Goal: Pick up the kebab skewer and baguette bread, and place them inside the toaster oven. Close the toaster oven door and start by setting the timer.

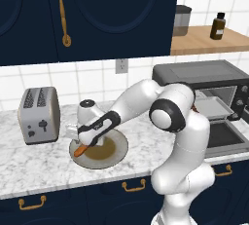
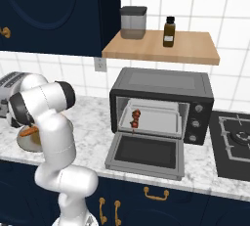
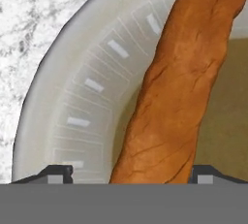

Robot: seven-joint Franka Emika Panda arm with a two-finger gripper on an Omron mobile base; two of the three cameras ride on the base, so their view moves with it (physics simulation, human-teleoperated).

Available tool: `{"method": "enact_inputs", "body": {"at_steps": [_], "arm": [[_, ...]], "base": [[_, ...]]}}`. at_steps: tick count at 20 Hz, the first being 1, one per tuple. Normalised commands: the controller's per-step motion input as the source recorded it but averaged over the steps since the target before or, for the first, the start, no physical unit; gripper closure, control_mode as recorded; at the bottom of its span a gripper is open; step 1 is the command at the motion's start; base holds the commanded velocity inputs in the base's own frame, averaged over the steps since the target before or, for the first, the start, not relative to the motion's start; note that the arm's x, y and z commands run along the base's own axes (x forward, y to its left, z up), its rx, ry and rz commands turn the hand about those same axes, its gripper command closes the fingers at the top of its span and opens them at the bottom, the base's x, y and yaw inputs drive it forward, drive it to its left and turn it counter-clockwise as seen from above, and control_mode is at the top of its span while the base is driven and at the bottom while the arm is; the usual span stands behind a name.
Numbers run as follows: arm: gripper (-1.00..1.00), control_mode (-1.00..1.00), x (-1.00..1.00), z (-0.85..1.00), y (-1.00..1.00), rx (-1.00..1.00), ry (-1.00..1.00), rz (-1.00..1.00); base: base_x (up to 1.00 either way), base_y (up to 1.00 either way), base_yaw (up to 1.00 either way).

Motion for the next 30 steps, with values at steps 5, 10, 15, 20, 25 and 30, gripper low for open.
{"method": "enact_inputs", "body": {"at_steps": [5, 10, 15, 20, 25, 30], "arm": [[1.00, -1.00, 0.00, 0.00, -0.15, 0.00, 0.01, 0.00], [1.00, -1.00, -0.28, 0.53, -0.46, 0.01, -0.01, 0.02], [1.00, -1.00, -0.76, 1.00, -0.84, 0.00, -0.08, 0.10], [1.00, -1.00, -0.68, 1.00, -1.00, 0.08, -0.01, -0.04], [1.00, -1.00, -0.74, 1.00, -1.00, 0.15, -0.03, -0.16], [1.00, -1.00, -0.84, 0.86, -0.94, 0.19, 0.00, -0.25]], "base": [[0.00, 0.00, 0.00], [0.00, 0.00, 0.00], [0.00, 0.00, 0.00], [0.00, 0.00, 0.00], [0.00, 0.00, 0.00], [0.00, 0.00, 0.00]]}}
